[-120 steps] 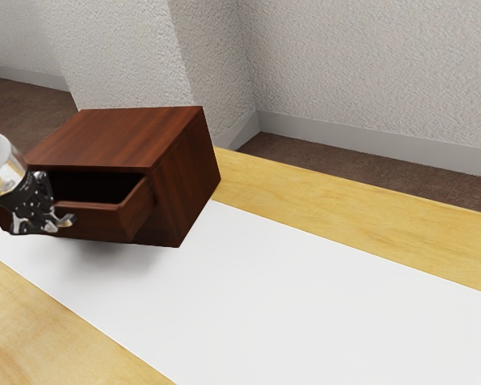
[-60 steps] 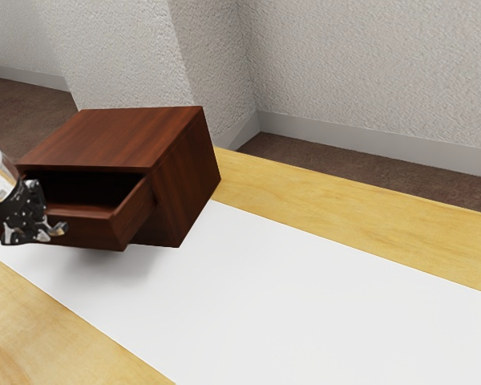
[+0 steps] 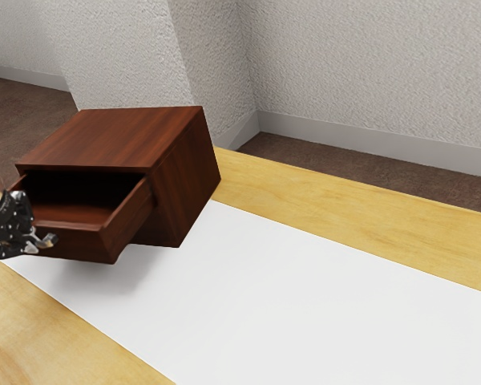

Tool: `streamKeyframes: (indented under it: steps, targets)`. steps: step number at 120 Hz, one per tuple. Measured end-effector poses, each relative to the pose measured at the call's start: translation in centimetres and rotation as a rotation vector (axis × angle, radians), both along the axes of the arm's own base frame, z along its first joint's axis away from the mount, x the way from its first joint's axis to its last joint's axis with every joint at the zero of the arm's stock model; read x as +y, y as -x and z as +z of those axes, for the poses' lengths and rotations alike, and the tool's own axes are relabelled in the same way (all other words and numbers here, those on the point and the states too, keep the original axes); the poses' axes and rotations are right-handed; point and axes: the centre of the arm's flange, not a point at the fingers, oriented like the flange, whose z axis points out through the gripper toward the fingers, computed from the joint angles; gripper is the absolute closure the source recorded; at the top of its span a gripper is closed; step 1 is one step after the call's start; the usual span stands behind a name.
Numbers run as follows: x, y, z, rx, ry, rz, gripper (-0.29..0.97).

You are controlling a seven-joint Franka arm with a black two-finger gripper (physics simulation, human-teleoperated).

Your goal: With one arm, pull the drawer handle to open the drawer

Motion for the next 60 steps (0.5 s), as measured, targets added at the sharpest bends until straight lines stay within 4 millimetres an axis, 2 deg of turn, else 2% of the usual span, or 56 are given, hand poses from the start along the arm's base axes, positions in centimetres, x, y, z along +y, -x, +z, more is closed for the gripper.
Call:
streamKeyframes:
  steps: [60]
  targets:
    - [-0.6,1.7,-0.1,-0.005,-0.002,0.012,0.73]
